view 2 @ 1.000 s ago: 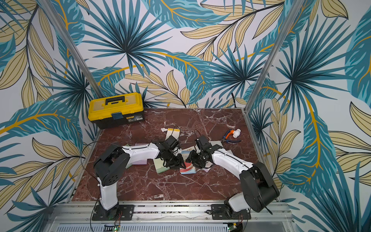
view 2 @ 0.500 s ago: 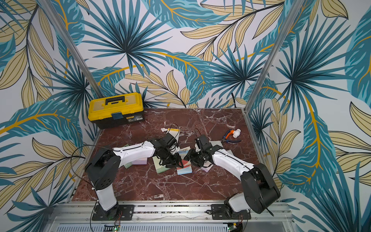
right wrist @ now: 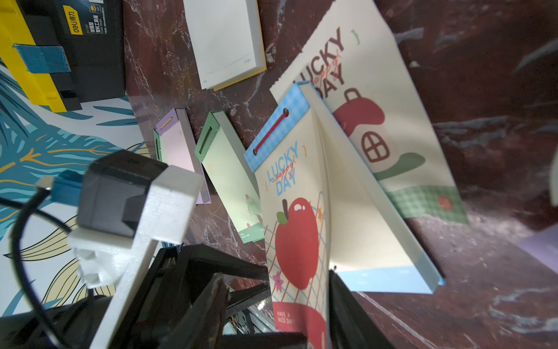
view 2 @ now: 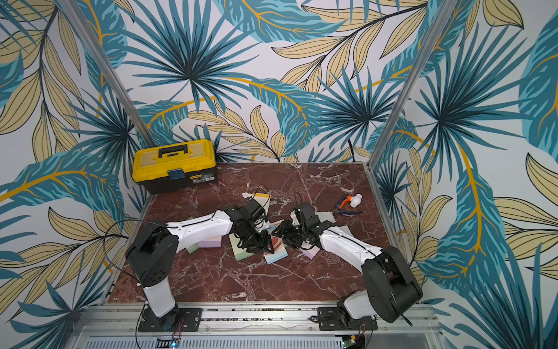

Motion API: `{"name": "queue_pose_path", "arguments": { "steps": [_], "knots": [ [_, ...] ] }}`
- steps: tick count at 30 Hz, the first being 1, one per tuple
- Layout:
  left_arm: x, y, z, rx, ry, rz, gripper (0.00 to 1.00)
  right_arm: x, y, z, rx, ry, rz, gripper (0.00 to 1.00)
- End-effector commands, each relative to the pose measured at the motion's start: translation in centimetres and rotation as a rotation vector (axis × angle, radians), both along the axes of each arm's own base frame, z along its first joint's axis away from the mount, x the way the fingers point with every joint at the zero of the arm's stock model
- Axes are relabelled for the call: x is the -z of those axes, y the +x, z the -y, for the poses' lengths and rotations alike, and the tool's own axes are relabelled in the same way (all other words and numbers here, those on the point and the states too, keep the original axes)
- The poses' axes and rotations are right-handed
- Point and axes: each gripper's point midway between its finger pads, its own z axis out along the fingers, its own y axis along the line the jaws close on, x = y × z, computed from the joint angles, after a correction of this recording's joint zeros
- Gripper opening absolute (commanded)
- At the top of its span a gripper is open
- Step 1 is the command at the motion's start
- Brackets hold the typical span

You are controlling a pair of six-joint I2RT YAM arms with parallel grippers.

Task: Tear off pages from different memo pads
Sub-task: Pick up the memo pad from the center of the board.

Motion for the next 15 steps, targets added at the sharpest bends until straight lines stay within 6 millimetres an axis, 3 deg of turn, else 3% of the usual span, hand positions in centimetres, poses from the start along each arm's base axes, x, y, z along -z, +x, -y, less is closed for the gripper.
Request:
{"name": "queue_pose_path", "arguments": {
  "steps": [1, 15],
  "knots": [
    [-1.21, 0.65, 0.45, 0.021, -0.023, 0.047, 0.52, 0.54, -1.04, -0.09, -0.022, 0.001, -0.022, 0.55],
    [-1.6, 0.26, -0.2, 0.044, 0.0, 0.056, 0.52, 1.32, -1.25, 0.11, -0.027, -0.024, -0.041, 0.55]
  ]
}}
